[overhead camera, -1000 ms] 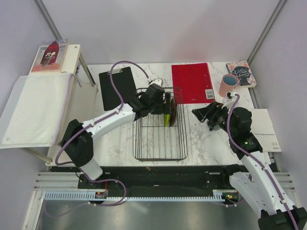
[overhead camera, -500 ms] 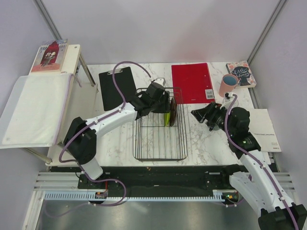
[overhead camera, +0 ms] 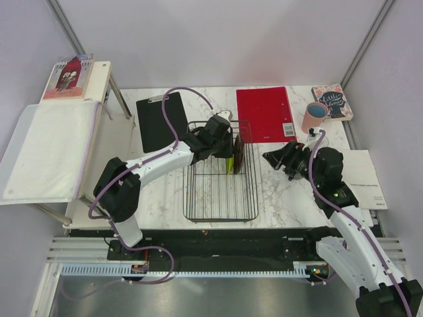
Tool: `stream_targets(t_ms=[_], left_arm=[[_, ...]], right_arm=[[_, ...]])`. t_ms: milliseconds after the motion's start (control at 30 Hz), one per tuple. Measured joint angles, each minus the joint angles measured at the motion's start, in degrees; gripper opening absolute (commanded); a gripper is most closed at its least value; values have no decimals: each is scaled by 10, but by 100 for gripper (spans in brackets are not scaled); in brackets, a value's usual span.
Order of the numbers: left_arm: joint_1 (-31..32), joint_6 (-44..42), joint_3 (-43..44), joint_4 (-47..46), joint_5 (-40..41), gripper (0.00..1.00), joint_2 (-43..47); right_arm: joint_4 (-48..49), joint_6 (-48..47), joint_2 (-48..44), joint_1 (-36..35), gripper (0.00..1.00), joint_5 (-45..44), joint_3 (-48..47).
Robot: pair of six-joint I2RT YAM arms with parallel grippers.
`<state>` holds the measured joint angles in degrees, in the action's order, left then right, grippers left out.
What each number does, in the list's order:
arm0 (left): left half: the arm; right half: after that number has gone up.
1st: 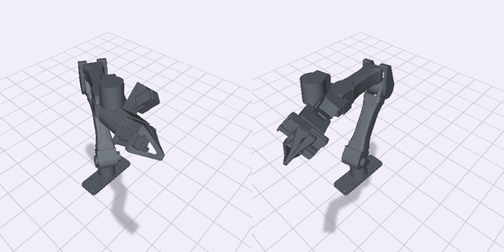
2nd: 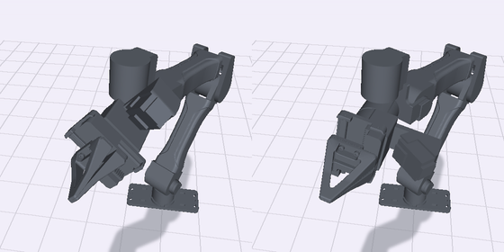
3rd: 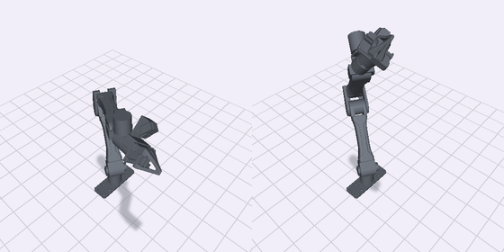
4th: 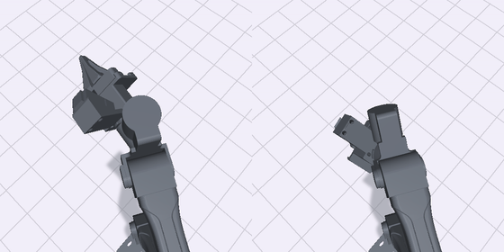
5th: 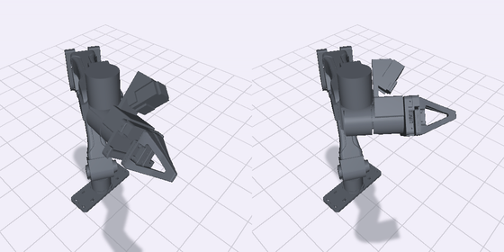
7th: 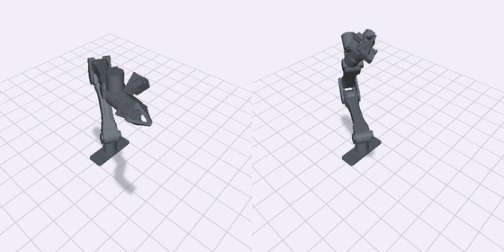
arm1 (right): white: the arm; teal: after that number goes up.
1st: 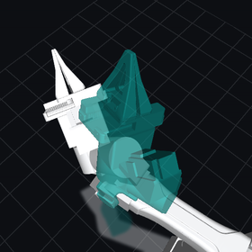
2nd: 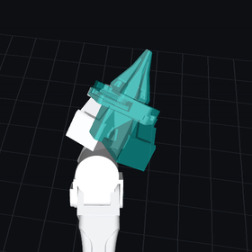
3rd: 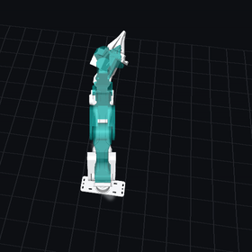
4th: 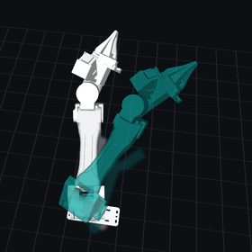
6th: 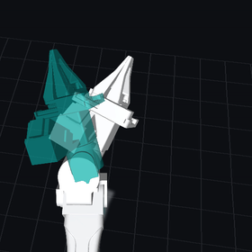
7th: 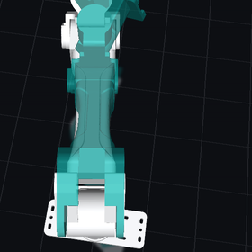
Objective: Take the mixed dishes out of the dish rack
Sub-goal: Pick up the plate from the dish rack.
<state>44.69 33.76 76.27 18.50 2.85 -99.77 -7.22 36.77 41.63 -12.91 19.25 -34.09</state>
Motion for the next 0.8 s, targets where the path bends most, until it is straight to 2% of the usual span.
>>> stream_targets(t_ms=[133, 200, 400, 800], left_arm=[[0, 0, 0, -5, -5, 6, 1], [1, 2, 0, -9, -5, 2, 2], [0, 3, -4, -16, -6, 2, 25], [0, -38, -7, -4, -45, 2, 146]], right_arm=[[0, 0, 0, 0, 74, 0, 0], [0, 0, -1, 0, 74, 0, 1], [0, 0, -3, 0, 74, 0, 6], [-14, -2, -15, 0, 74, -2, 3]])
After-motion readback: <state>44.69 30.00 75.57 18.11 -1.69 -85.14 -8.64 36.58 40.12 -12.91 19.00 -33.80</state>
